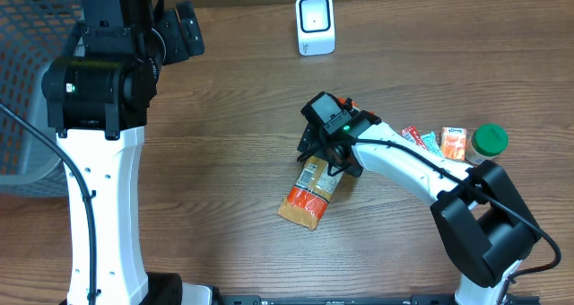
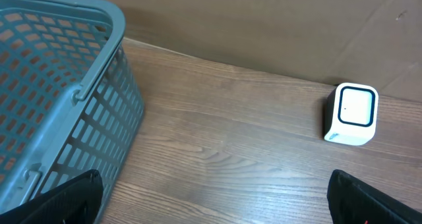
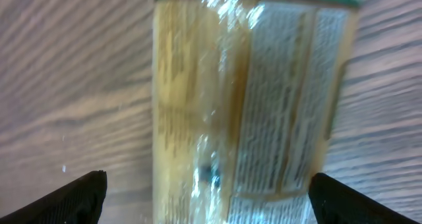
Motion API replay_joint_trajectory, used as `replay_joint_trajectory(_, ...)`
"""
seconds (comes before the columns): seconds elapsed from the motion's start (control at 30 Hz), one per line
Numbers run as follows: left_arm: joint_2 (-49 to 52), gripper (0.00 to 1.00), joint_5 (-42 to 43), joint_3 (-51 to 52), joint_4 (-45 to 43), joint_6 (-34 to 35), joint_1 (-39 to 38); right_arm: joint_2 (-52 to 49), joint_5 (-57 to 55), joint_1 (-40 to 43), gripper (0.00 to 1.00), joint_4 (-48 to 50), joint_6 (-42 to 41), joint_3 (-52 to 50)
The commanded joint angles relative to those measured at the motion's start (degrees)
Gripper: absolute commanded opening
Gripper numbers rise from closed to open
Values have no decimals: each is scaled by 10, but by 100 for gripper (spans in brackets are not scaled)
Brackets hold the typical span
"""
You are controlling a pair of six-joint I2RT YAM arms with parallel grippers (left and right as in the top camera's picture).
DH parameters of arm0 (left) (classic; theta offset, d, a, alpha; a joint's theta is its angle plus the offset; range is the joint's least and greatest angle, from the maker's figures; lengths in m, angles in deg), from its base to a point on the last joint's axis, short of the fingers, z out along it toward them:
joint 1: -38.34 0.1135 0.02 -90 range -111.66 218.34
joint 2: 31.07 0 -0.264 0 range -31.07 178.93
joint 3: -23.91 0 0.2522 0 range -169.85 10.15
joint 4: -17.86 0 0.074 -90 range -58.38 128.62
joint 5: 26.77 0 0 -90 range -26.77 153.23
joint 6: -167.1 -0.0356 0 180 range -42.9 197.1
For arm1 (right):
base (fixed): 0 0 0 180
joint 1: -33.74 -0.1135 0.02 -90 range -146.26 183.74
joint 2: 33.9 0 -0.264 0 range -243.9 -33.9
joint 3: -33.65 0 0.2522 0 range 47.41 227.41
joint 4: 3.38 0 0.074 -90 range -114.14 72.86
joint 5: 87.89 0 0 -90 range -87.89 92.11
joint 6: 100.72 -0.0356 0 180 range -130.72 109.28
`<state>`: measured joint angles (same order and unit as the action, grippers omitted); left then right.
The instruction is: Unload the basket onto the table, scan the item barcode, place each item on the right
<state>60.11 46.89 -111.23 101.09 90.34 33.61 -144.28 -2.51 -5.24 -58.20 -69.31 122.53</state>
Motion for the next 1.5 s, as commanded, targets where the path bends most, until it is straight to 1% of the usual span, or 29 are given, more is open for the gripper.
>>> replay_joint_trajectory(0.0,-2,100,-6,-5,0,-10,2,-1,-50,2,100,5,-32,14)
replay_joint_trajectory(0.3,-2,100,-6,-5,0,-10,2,-47,-43,1,100,6,-29,14)
replay_joint_trajectory(0.37,-2,100,-6,-5,0,-10,2,-47,-43,1,95,6,-25,14)
replay_joint_trajectory(0.5,-2,100,-6,-5,0,-10,2,-47,-43,1,74,2,-25,14)
replay_joint_trajectory(0.53,-2,100,-6,-5,0,-10,2,-47,-43,1,70,2,-25,14)
replay_joint_trajectory(0.67,-2,100,-6,-5,0,-10,2,-47,-43,2,49,-2,-25,14)
replay_joint_trajectory(0.77,-2,100,-6,-5,0,-10,2,-47,-43,2,47,-2,-24,14)
replay_joint_trajectory(0.8,-2,100,-6,-5,0,-10,2,-47,-43,2,44,-2,-16,14)
replay_joint_trajectory(0.83,-2,100,-6,-5,0,-10,2,-47,-43,2,43,-1,9,14)
replay_joint_trajectory(0.97,-2,100,-6,-5,0,-10,2,-47,-43,2,41,-4,171,15)
replay_joint_trajectory(1.07,-2,100,-6,-5,0,-10,2,-47,-41,2,41,-12,262,18)
replay_joint_trajectory(1.13,-2,100,-6,-5,0,-10,2,-47,-39,2,42,-29,363,26)
replay_joint_trajectory(1.17,-2,100,-6,-5,0,-10,2,-47,-39,2,46,-41,414,28)
replay_joint_trajectory(1.23,-2,100,-6,-5,0,-10,2,-47,-40,1,53,-66,486,29)
replay_joint_trajectory(1.27,-2,100,-6,-5,0,-10,2,-47,-45,2,57,-81,508,29)
replay_joint_trajectory(1.3,-2,100,-6,-5,0,-10,2,-47,-54,2,60,-89,511,29)
replay_joint_trajectory(1.4,-2,100,-6,-5,0,-10,2,-47,-56,2,63,-95,509,29)
replay_joint_trajectory(1.47,-2,100,-6,-5,0,-10,2,-47,-51,2,66,-85,486,29)
